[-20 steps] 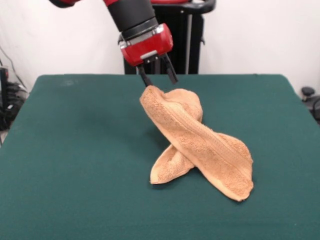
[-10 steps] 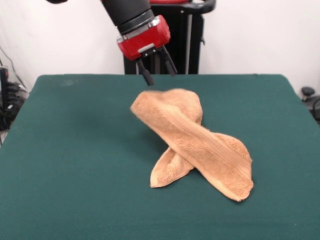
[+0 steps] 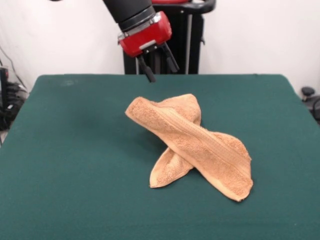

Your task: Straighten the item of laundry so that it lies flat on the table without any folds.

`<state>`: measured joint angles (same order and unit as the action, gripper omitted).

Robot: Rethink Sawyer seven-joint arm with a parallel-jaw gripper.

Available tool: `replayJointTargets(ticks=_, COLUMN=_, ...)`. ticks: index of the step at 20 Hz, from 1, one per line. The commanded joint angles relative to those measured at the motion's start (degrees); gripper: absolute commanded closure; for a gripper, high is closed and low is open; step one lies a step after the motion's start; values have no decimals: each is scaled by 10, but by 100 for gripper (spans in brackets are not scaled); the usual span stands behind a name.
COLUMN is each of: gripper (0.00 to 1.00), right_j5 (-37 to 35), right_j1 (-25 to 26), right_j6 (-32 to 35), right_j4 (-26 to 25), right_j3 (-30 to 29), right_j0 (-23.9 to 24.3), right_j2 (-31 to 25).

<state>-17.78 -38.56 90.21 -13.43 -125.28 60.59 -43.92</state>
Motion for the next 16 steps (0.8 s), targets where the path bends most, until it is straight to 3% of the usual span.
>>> replayJointTargets(ticks=1, gripper=0, right_j5=-89, right_j1=-36, right_j6=27, right_j4=40, right_j3=28, right_j0=-2, right_j2=-45)
replayJointTargets(ticks=5, gripper=0, right_j5=-90, right_j1=-6, right_j6=11, right_j4=32, right_j3=36, right_j0=7, right_j2=-50)
replayJointTargets(ticks=9, gripper=0, right_j5=-110, right_j1=61, right_j6=-27, right_j4=17, right_j3=68, right_j0=20, right_j2=-44)
replayJointTargets(ticks=12, gripper=0, right_j5=-130, right_j1=74, right_j6=-50, right_j4=7, right_j3=78, right_j0=37, right_j2=-52)
replayJointTargets(ticks=16, gripper=0, right_j5=-94, right_j1=189, right_j6=-113, right_j4=-37, right_j3=116, right_j0=67, right_j2=-66)
